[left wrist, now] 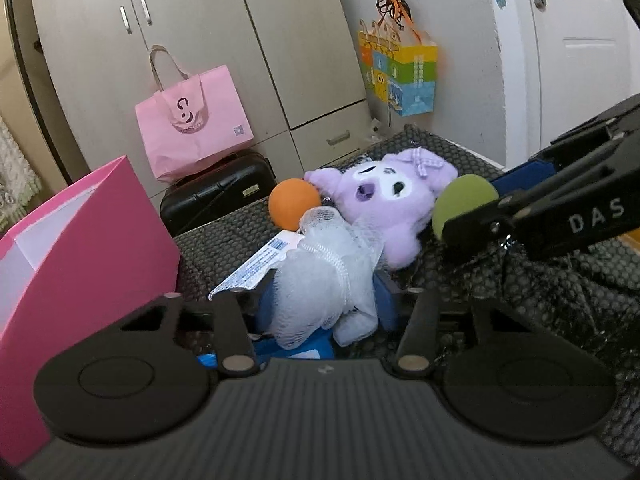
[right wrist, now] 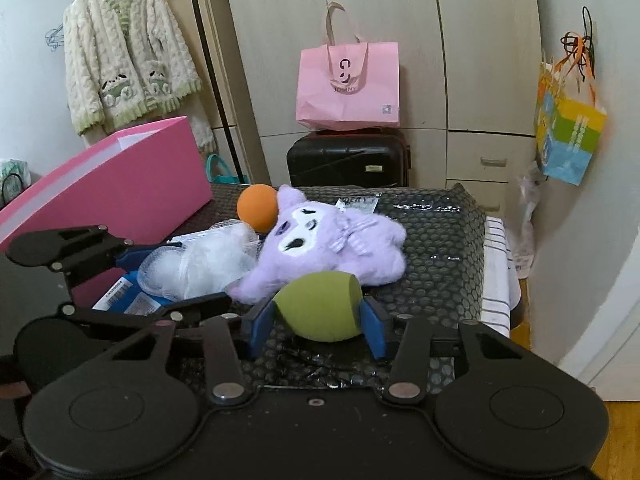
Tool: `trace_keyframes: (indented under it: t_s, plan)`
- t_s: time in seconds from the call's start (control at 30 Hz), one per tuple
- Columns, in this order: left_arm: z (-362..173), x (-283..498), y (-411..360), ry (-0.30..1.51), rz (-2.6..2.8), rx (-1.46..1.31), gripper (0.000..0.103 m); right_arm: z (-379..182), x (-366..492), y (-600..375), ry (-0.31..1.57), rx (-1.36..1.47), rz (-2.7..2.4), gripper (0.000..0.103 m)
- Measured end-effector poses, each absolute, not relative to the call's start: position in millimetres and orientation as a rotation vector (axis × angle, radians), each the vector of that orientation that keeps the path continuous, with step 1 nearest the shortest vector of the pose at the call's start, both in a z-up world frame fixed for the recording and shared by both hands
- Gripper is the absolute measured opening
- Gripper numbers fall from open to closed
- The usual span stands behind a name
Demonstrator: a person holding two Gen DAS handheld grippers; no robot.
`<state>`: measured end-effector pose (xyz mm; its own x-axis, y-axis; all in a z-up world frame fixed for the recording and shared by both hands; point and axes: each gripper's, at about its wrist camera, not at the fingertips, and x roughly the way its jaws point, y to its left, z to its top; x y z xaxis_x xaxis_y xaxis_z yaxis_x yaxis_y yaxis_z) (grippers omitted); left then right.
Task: Organize soft objects
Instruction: 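Lift the bath puff and green sponge and carry both toward the pink box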
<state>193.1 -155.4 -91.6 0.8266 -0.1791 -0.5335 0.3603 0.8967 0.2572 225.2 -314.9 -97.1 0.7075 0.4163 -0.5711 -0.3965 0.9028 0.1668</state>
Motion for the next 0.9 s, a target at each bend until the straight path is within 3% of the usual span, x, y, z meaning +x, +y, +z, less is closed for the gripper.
trace_keyframes:
  t_s: [0.3,0.9]
  plan:
    - [-86.2,184.7,-144.6,0.496,-0.319,0.289,0.036,-96.4,212.0,-312.8,0.605,0.018,0.423,0.049]
    - [-59.3,156.5,-115.9,0.488,-0.438,0.126,0.035,-81.2,174.6,-306.2,0.563,0.021,0.382,0.049]
